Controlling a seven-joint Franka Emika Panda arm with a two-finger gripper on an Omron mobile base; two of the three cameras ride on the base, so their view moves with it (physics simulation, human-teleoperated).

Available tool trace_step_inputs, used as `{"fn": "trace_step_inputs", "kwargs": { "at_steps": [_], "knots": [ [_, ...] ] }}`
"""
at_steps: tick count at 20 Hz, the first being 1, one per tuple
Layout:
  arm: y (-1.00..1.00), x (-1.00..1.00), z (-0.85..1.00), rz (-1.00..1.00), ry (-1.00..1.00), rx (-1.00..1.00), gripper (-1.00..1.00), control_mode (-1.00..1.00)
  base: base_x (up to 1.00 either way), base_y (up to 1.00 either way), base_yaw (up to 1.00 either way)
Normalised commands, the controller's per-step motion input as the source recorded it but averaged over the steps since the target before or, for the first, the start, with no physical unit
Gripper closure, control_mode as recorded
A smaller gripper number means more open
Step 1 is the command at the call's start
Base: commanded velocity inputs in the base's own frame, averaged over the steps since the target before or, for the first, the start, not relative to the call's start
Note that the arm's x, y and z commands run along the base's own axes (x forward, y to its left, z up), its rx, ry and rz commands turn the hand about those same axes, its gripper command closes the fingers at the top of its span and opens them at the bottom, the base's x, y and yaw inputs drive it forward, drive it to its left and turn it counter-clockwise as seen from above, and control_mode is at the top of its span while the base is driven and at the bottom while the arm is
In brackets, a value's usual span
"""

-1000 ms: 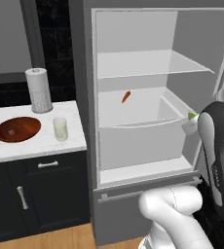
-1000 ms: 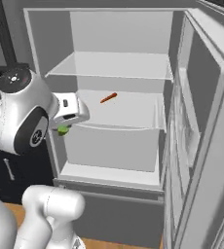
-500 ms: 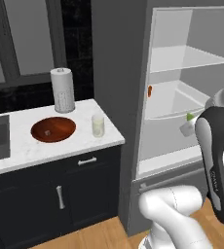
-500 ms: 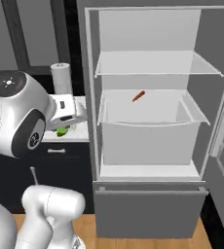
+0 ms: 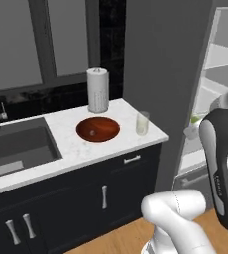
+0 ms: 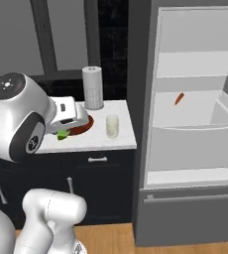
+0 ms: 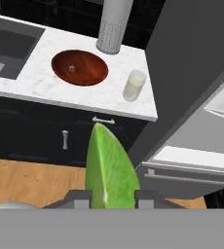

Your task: Grab a lemon wedge from the fridge and one ice cube from the ice bowl, and put them in the glass of lemonade.

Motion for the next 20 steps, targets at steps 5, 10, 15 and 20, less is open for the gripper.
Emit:
{"fn": "trace_step_inputs", "kwargs": {
  "at_steps": [5,10,15,20],
  "knots": [
    [0.00,0.00,0.00,0.00,0.00,0.00,1.00,1.00,0.70,0.33,-0.08],
    [0.00,0.00,0.00,0.00,0.00,0.00,1.00,1.00,0.55,0.00,-0.11],
    [0.00,0.10,-0.10,-0.04,0.07,0.00,1.00,-1.00,0.41,0.00,-0.15],
    [0.21,0.56,-0.53,-0.21,0.27,0.00,1.00,-1.00,0.00,0.00,0.00]
  ]
}}
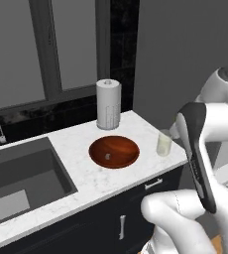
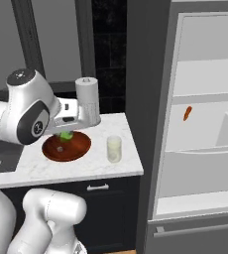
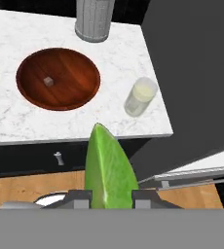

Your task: Grab a lemon wedge from the fridge and one ice cube from the ice bowl, and put them in the glass of lemonade.

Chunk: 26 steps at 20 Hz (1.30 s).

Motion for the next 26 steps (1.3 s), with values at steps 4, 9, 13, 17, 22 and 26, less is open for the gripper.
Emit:
{"fn": "trace_step_inputs", "kwargs": {
  "at_steps": [4,9,13,17,22,26],
  "knots": [
    [0.16,0.36,-0.56,-0.25,0.13,0.00,1.00,-1.00,0.00,0.00,0.00],
    [0.00,0.43,-0.37,-0.13,-0.03,0.01,1.00,-1.00,0.00,0.00,0.00],
    [0.00,0.93,-0.03,-0.03,0.00,-0.01,1.00,-1.00,0.00,0.00,0.00],
    [-0.06,1.00,0.00,0.00,0.00,0.00,1.00,-1.00,0.00,0.00,0.00],
    [-0.54,0.90,-0.09,-0.02,0.01,0.14,1.00,-1.00,0.00,0.00,0.00],
    [-0.41,0.38,-0.17,-0.05,0.04,0.12,1.00,-1.00,0.00,0.00,0.00]
  ]
}}
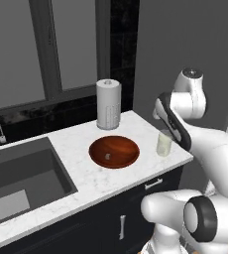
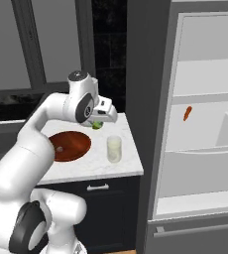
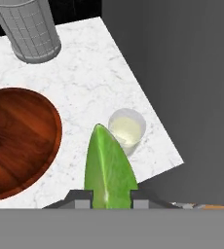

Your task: Grab a lemon wedge from the fridge and one ice cube from the ice bowl, and put them in the glass of lemonade.

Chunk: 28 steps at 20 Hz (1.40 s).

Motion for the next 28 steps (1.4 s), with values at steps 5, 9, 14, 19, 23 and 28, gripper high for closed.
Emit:
{"fn": "trace_step_inputs", "kwargs": {
  "at_steps": [5,9,14,19,23,28],
  "knots": [
    [-0.01,0.07,-0.43,0.00,0.03,0.02,1.00,-1.00,0.00,0.00,0.00],
    [-0.02,0.00,-0.33,0.00,0.00,0.01,1.00,-1.00,0.00,0.00,0.00],
    [-0.03,0.00,-0.25,-0.01,0.00,-0.01,1.00,-1.00,0.00,0.00,0.00],
    [0.00,0.13,-0.02,-0.12,0.01,-0.05,1.00,-1.00,0.00,0.00,0.00],
    [0.00,0.39,-0.07,-0.13,0.00,0.00,1.00,-1.00,0.00,0.00,0.00],
    [-0.11,0.30,0.00,-0.06,0.00,0.00,1.00,-1.00,0.00,0.00,0.00]
  ]
}}
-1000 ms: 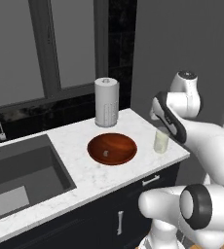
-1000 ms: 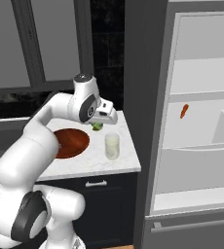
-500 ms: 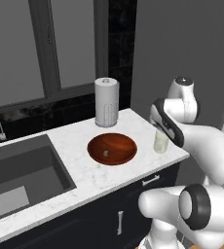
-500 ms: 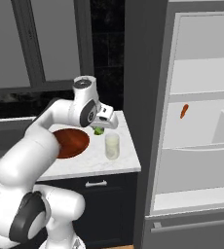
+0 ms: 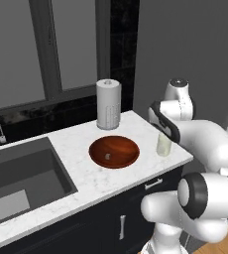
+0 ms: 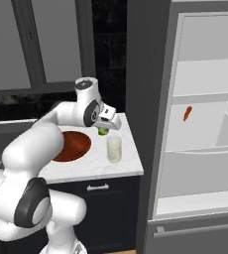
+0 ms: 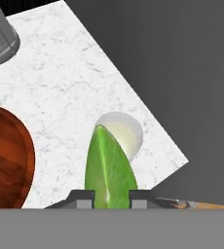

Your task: Grab a lemon wedge from the fridge and one ice cube from the ice bowl, and put them in the glass of lemonade.

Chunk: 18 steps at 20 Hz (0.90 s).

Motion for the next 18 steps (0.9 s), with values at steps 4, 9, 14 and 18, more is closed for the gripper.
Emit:
{"fn": "trace_step_inputs", "kwargs": {
  "at_steps": [4,9,14,18],
  "knots": [
    [-0.08,0.23,0.00,-0.01,0.00,0.00,1.00,-1.00,0.00,0.00,0.00],
    [-0.09,0.33,0.00,-0.01,0.00,0.00,1.00,-1.00,0.00,0.00,0.00],
    [-0.01,0.15,0.00,0.00,0.00,0.00,1.00,-1.00,0.00,0.00,0.00],
    [0.00,0.00,-0.23,0.00,0.01,-0.01,1.00,-1.00,0.00,0.00,0.00]
  ]
}}
